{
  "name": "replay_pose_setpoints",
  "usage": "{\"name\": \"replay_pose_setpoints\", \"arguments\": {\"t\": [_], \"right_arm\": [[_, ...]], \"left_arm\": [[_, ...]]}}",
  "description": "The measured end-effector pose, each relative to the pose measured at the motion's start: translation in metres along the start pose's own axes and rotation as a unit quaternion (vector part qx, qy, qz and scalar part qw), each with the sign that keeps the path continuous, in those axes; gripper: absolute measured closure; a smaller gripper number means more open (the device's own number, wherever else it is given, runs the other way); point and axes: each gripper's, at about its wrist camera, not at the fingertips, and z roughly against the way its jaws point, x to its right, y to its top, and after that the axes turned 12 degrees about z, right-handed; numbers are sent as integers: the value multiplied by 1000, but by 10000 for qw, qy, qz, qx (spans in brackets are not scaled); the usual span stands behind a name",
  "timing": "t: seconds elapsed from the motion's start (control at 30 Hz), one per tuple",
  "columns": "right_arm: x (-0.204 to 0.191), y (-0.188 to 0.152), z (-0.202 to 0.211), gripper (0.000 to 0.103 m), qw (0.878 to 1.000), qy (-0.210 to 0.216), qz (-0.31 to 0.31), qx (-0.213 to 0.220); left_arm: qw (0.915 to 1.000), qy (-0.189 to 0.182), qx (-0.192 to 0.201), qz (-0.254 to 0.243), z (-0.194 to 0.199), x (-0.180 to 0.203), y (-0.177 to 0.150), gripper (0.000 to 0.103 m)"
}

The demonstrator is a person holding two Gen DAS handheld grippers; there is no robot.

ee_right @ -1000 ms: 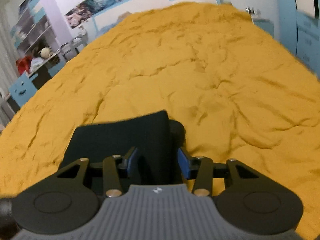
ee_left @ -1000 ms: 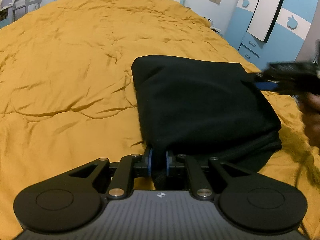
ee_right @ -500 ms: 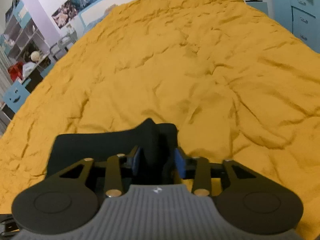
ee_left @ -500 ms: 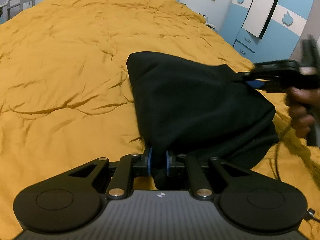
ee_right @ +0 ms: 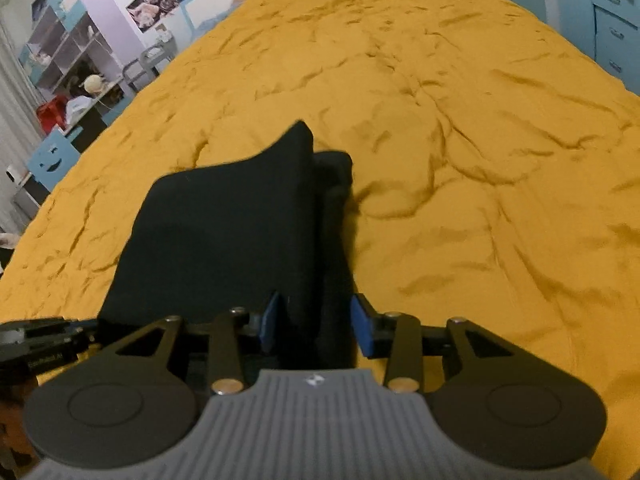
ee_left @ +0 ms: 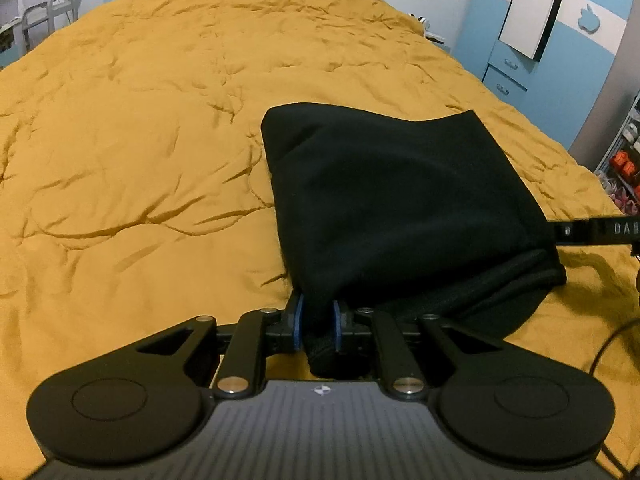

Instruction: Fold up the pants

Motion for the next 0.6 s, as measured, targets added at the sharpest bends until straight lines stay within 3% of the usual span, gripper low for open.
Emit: {"name": "replay_pose_setpoints", "arguments": {"t": [0.17,0.37,0.43,0.5,0.6], "right_arm": [[-9,-7,11,68,9994,-258,144,-157],[-10,-17,18,68,9989,-352,177,-255],[-11,-16,25,68,9993,-291,196,-150],[-10,-14,32,68,9996,-216,151,-41],[-4,-7,42,67,9998,-198,-4,104]], "left_arm": [[9999,76,-28,-100,-1,-2,-1,81],[9999,-1,21,-130,6,-5,-2,81],[9997,-126,132,-155,17,-9,-1,75],[9995,-224,206,-103,26,-16,3,59],[9993,-91,355,-117,35,-28,13,57]]}}
